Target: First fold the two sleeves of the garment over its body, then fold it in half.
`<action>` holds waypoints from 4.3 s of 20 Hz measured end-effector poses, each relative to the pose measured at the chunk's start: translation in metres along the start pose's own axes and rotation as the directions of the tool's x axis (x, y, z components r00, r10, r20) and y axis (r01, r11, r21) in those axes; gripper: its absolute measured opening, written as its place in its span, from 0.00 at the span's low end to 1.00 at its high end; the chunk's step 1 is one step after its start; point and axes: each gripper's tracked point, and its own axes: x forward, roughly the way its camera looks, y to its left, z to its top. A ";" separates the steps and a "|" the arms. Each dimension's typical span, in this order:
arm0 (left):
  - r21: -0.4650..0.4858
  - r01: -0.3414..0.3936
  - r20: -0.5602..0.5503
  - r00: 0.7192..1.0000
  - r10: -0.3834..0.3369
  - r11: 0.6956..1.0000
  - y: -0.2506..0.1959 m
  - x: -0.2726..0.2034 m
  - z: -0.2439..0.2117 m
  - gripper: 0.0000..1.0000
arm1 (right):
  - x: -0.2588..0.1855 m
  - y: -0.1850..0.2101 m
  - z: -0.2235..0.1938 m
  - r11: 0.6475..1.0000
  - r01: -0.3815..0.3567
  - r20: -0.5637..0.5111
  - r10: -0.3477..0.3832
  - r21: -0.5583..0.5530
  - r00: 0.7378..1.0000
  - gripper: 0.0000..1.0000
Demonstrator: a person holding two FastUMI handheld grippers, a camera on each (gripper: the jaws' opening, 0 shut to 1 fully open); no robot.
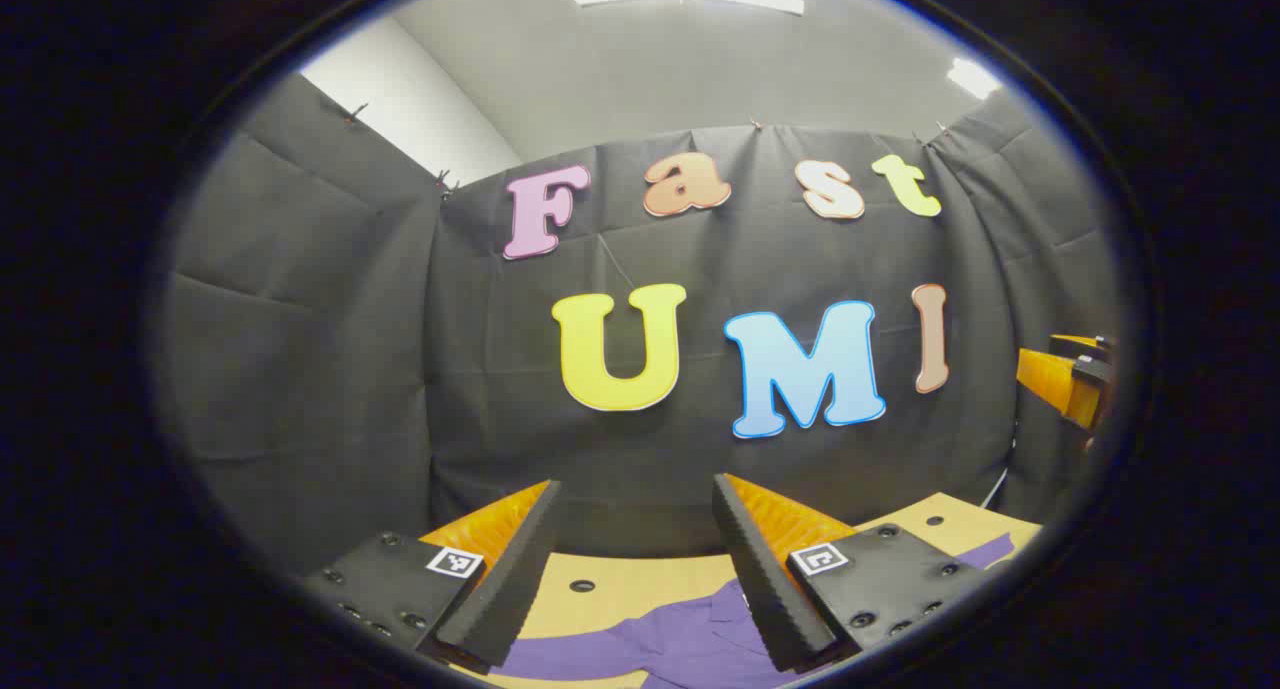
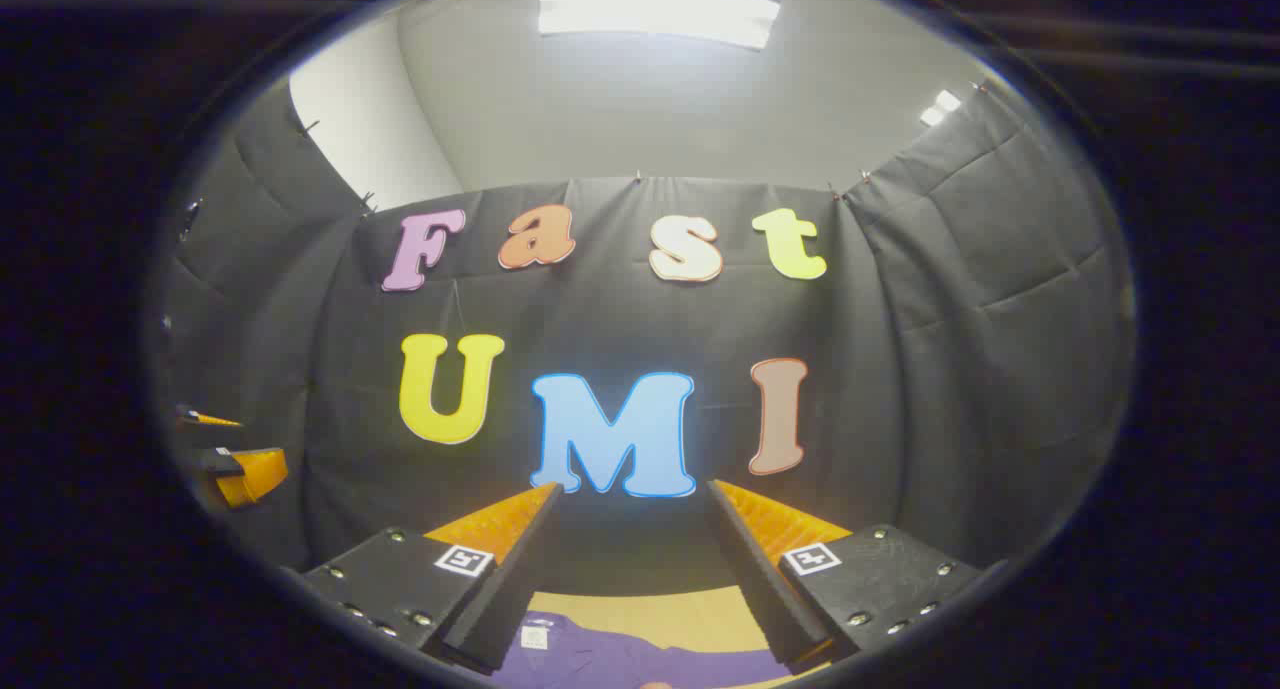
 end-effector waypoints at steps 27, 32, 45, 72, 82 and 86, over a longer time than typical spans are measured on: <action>-0.011 -0.004 -0.083 0.997 0.003 1.000 -0.030 0.013 -0.024 0.94 | 0.039 -0.136 -0.178 0.985 0.147 -0.293 -0.167 -0.088 0.941 0.90; -0.005 -0.021 -0.101 0.995 0.020 1.000 -0.030 0.013 -0.028 0.99 | 0.041 -0.175 -0.247 0.977 0.184 -0.399 -0.210 -0.103 0.893 0.90; 0.033 -0.030 -0.170 0.985 0.035 0.999 -0.048 0.011 -0.047 0.94 | 0.012 -0.266 -0.408 0.939 0.327 -0.670 -0.310 -0.106 0.675 0.90; 0.029 -0.051 -0.228 0.972 0.057 0.998 -0.065 0.012 -0.075 0.94 | -0.038 -0.297 -0.532 0.899 0.433 -0.886 -0.252 -0.066 0.389 0.62; 0.000 -0.073 -0.229 0.971 0.072 0.997 -0.049 0.007 -0.078 0.94 | -0.023 -0.289 -0.525 0.887 0.459 -0.921 -0.214 -0.044 0.326 0.04; -0.012 -0.079 -0.226 0.971 0.074 0.997 -0.044 0.004 -0.079 0.94 | 0.009 -0.266 -0.493 0.905 0.423 -0.897 -0.158 0.035 0.413 0.04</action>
